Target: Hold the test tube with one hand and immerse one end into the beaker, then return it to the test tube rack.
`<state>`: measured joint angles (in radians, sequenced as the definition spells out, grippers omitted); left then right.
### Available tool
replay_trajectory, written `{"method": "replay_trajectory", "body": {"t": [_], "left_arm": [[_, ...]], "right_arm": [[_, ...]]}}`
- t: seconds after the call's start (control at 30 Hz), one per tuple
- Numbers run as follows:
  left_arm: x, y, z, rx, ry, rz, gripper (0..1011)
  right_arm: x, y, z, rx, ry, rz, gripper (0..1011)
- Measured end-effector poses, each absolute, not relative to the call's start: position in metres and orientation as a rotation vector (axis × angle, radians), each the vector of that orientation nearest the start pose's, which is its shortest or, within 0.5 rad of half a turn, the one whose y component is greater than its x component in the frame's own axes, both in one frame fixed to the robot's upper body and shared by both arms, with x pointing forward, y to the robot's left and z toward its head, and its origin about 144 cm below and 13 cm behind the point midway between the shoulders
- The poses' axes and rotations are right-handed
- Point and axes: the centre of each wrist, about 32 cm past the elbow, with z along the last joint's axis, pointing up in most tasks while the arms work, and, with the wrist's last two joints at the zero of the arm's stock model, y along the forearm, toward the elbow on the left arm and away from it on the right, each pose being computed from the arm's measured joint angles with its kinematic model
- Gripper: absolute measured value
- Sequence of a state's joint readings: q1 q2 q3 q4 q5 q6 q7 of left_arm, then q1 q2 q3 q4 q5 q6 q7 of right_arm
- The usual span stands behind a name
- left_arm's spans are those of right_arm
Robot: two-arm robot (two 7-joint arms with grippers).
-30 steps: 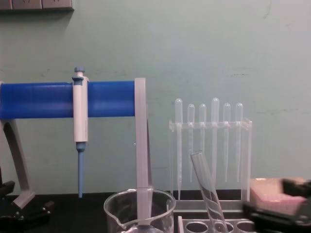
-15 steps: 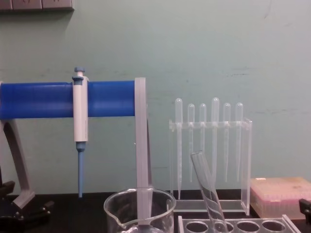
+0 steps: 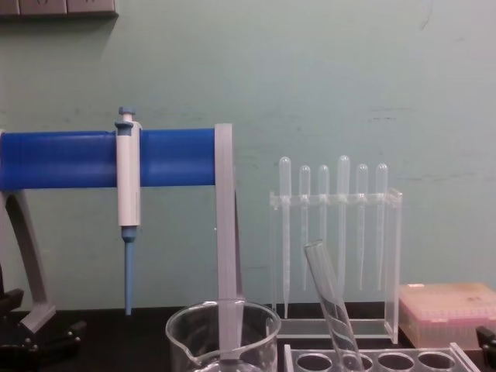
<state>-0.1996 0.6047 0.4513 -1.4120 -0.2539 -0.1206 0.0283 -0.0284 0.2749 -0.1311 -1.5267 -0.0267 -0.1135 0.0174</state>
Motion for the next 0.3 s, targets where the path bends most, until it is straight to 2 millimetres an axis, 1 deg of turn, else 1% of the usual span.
{"method": "replay_trajectory", "body": {"t": [0.3], "left_arm": [[0.4886, 0.3097, 1.1398, 0.304, -0.285, 1.248, 1000]], "right_arm": [[0.4465, -0.2710, 1.1215, -0.207, -0.239, -1.389, 1003]]}}
